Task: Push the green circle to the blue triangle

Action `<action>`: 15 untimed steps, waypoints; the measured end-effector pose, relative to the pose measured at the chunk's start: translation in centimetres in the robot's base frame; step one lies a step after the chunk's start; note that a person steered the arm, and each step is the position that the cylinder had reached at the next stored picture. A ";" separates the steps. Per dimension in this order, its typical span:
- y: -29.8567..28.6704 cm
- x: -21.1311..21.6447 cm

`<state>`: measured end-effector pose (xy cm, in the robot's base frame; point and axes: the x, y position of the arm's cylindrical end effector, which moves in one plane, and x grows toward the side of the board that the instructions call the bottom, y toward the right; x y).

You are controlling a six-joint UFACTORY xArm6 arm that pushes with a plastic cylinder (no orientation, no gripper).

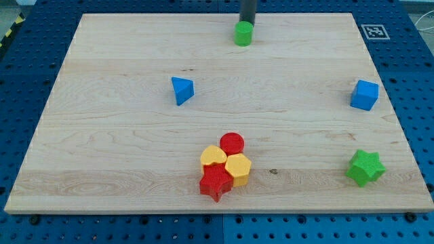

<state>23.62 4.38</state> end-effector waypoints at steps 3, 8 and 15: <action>-5.1 5.9; -2.0 5.9; 1.0 11.0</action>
<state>34.65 5.38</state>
